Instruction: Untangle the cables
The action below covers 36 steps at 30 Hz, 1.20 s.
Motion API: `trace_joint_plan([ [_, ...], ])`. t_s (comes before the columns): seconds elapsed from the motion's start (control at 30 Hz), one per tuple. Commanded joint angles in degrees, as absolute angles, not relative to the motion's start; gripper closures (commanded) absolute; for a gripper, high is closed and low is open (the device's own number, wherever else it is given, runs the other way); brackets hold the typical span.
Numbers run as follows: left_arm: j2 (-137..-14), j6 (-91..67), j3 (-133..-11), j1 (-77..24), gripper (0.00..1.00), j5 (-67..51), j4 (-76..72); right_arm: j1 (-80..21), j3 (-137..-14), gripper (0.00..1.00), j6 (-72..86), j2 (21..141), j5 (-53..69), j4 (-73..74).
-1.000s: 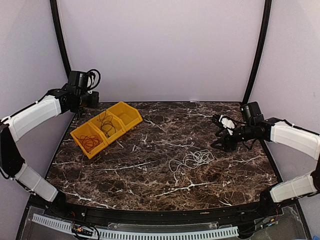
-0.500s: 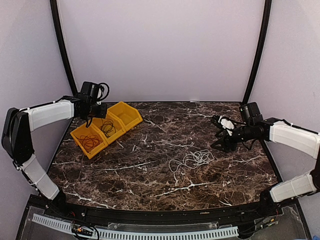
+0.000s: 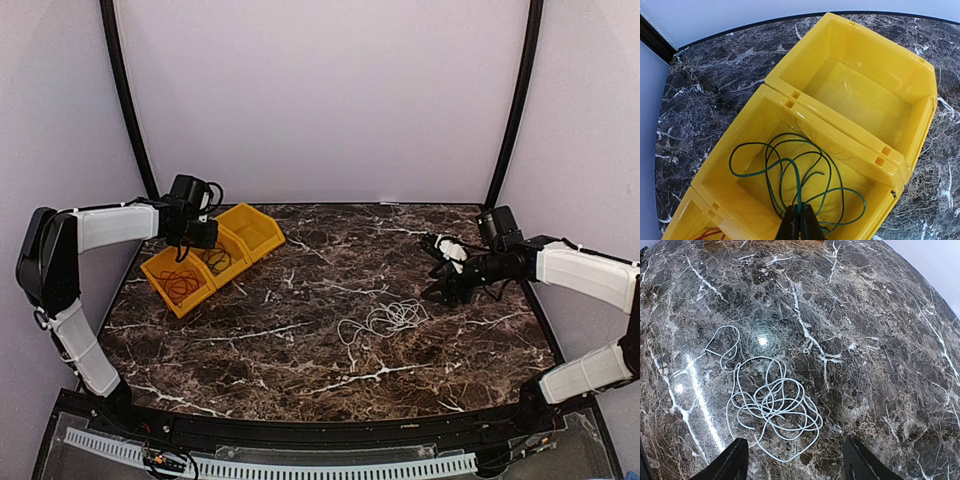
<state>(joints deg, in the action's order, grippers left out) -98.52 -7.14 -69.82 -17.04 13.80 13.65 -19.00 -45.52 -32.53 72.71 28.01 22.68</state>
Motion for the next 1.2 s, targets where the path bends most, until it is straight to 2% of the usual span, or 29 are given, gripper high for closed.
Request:
trace_joint_plan([
  [0.0, -99.74, -7.73, -70.66, -16.33, 1.00, 12.02, 15.70, -18.80, -45.79, 0.33, -33.07, 72.41, 27.97, 21.83],
  [0.3, -103.74, -8.16, -72.28, -16.08, 0.98, 8.94, 18.09, -18.74, -45.57, 0.33, -33.18, 72.14, 27.79, 21.82],
  [0.37, -103.65, -8.51, -73.04, -16.08, 0.93, 9.24, 19.21, -18.80, -45.68, 0.33, -33.20, 72.23, 27.44, 21.95],
  [0.5, -101.00, -9.51, -74.22, -16.15, 0.74, 9.87, 22.39, -18.78, -45.54, 0.33, -33.11, 71.91, 27.47, 21.89],
  [0.77, -90.63, -10.19, -74.45, -16.17, 0.58, 12.93, 28.27, -18.73, -45.73, 0.33, -32.96, 72.63, 26.74, 21.77],
  [1.0, -79.08, -10.33, -71.97, -17.12, 0.55, 7.86, 29.64, -18.79, -46.05, 0.33, -33.01, 73.82, 26.54, 21.88],
  [1.17, -73.52, -9.90, -67.81, -26.93, 0.56, 2.53, 22.52, -18.81, -46.13, 0.33, -32.97, 74.48, 26.98, 21.82],
])
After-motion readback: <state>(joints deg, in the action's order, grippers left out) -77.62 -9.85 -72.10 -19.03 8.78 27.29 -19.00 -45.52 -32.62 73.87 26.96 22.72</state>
